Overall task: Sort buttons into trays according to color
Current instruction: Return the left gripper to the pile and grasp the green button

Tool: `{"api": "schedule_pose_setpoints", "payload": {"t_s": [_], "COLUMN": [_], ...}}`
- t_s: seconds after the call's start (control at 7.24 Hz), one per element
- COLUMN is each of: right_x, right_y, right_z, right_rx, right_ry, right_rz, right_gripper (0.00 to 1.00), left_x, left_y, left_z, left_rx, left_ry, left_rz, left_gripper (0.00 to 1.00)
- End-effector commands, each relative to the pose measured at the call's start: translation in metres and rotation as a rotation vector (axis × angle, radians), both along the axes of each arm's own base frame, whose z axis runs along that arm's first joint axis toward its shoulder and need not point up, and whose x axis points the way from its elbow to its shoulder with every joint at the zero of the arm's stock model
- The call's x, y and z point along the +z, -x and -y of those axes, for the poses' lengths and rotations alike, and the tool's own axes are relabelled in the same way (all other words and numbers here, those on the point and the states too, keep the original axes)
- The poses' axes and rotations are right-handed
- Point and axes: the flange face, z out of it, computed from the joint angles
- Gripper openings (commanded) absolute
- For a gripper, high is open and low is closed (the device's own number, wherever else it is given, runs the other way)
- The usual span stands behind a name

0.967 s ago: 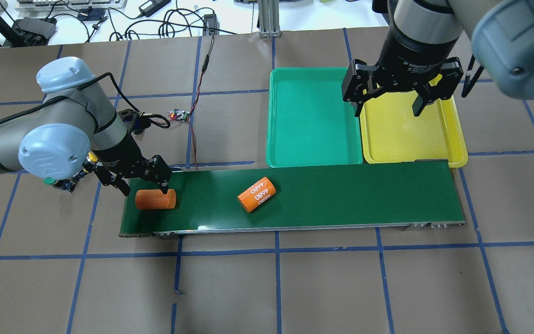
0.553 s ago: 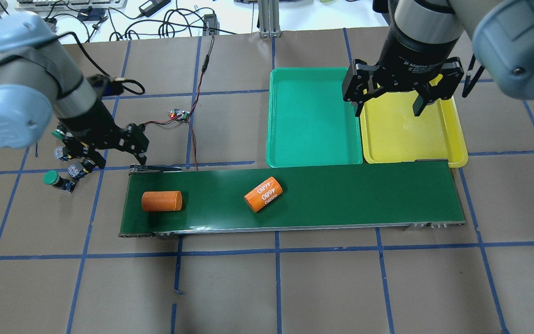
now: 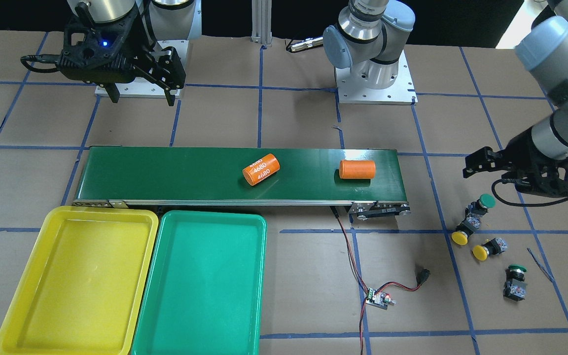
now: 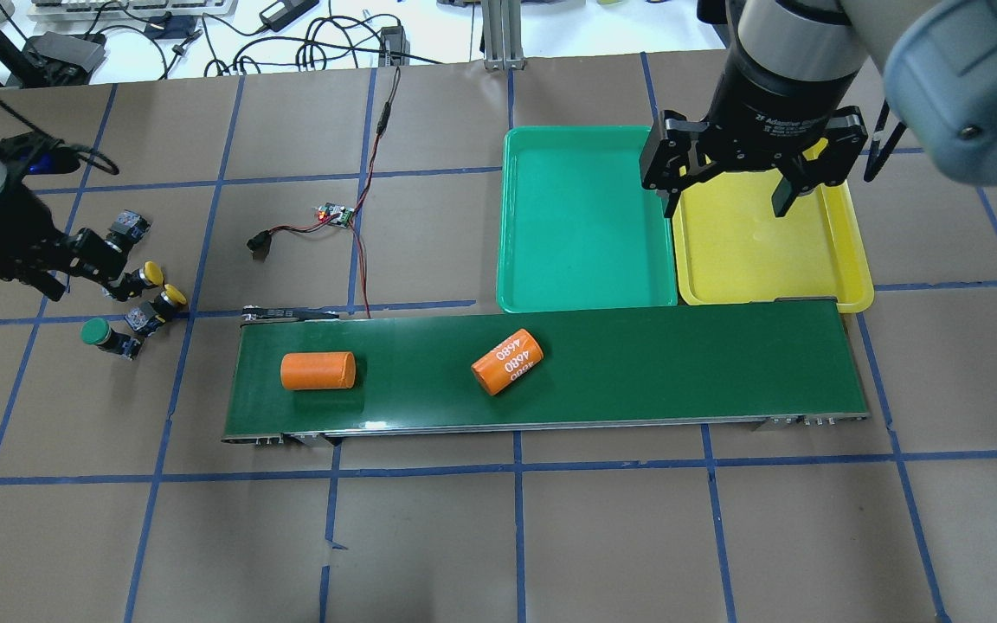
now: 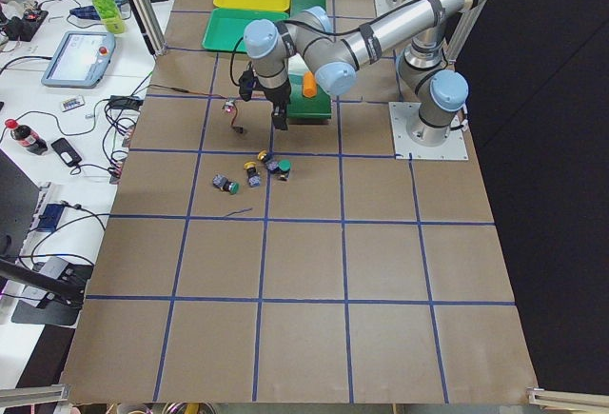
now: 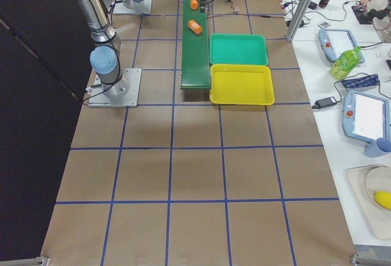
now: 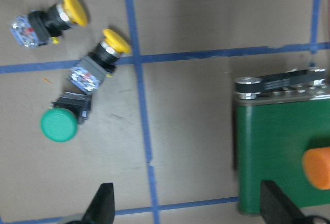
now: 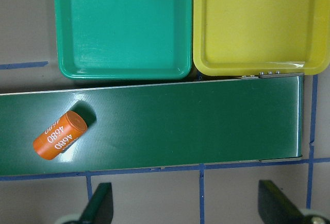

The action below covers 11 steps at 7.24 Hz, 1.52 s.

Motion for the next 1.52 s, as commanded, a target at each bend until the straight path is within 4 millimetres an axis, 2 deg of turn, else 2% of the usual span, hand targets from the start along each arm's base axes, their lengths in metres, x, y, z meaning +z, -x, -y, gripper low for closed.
{"api": "schedule_pose_setpoints", "payload": {"t_s": [0.0, 0.14, 0.55, 0.69, 0.83, 1.11, 1.24, 1.38], "right_x": [0.0, 0.0, 0.0, 0.0, 0.0, 0.0, 0.0, 0.0], "right_y": [0.0, 0.0, 0.0, 0.0, 0.0, 0.0, 0.0, 0.0], "right_z": [0.0, 0.0, 0.0, 0.0, 0.0, 0.0, 0.0, 0.0], "right_rx": [0.0, 0.002, 0.002, 0.0, 0.0, 0.0, 0.0, 0.0], "right_ry": [-0.001, -0.001, -0.001, -0.001, -0.001, -0.001, -0.001, -0.001], "right_rz": [-0.001, -0.001, -0.001, -0.001, -0.001, -0.001, -0.001, -0.001], "right_gripper": [1.0, 1.0, 1.0, 1.0, 1.0, 1.0, 1.0, 1.0], "left_x": [-0.055, -0.083, -0.105, -0.108, -0.108, -0.108, -0.103, -0.083], "left_y": [-0.033, -0.032, -0.044, -0.043, -0.043, -0.043, -0.043, -0.04], "left_z": [-0.001, -0.014, -0.006, -0.006, -0.006, -0.006, -0.005, 0.0], "left_rx": [-0.15, -0.146, -0.137, -0.137, -0.131, -0.137, -0.136, -0.136], "left_ry": [0.087, 0.055, 0.072, 0.066, 0.067, 0.066, 0.08, 0.101], "left_rz": [0.031, 0.003, 0.018, 0.013, 0.014, 0.012, 0.015, 0.04], "left_gripper": [1.0, 1.0, 1.0, 0.87, 0.45, 0.0, 0.0, 0.0]}}
